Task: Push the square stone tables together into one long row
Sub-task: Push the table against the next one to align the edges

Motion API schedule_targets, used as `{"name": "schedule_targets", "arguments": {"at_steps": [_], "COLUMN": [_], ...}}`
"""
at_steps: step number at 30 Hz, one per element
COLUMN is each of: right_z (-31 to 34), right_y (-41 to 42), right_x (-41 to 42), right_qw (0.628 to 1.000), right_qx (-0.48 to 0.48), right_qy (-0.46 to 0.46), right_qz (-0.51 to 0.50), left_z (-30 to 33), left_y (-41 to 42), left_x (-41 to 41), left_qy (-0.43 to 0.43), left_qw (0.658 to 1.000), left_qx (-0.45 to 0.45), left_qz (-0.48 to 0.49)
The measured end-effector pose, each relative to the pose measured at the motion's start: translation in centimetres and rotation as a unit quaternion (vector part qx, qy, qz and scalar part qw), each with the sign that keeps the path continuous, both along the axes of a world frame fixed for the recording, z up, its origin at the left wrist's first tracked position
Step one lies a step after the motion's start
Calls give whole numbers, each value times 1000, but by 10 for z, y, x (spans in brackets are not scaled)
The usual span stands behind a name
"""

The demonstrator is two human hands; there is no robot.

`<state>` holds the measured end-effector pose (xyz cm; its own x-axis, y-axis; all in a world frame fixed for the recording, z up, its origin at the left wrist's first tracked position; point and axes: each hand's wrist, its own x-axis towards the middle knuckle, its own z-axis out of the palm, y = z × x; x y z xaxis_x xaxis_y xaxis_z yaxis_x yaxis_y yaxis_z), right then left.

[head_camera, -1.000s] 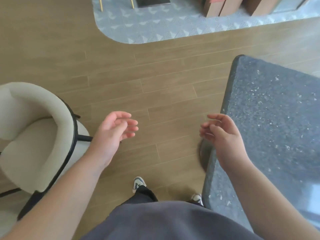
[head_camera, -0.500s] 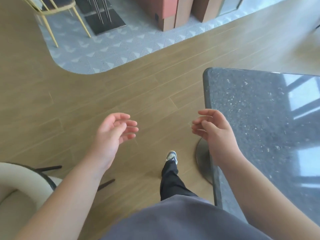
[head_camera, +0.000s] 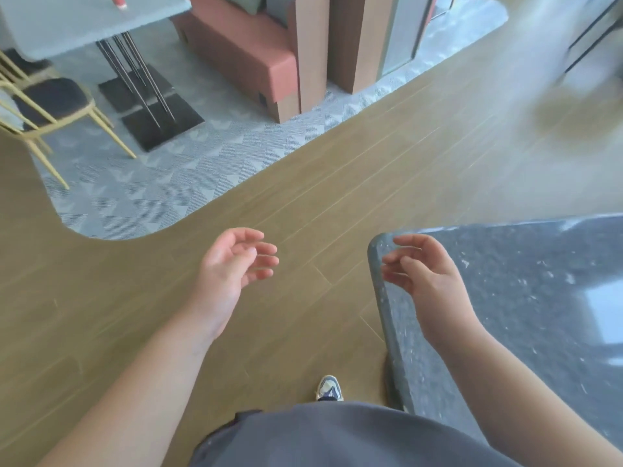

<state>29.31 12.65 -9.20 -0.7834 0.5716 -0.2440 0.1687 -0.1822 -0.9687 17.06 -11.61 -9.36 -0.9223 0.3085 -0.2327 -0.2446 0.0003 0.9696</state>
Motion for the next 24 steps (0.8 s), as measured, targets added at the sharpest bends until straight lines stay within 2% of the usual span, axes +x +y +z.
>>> {"name": "schedule_targets", "arguments": {"at_steps": [6,11,18,24], "right_z": [-1,-14,-4,4], "right_y": [31,44,64,108], "right_x": [-93,-192,-337,-374], "right_qw": [1000,998,991,972], "right_qx": [12,11,2,21], "right_qy": [-24,-22,2,2], "right_qz": [-12,-62,-137,-232], "left_z": [-13,-23,-13,1], "left_y": [34,59,115,217], "left_x": [-107,-229,-399,-466], "left_qy": [-7,-14,12,8], "left_qw": [999,996,984,957], "left_qx": [26,51,-9,7], "left_qz": [-34,-69,-175,-289]}}
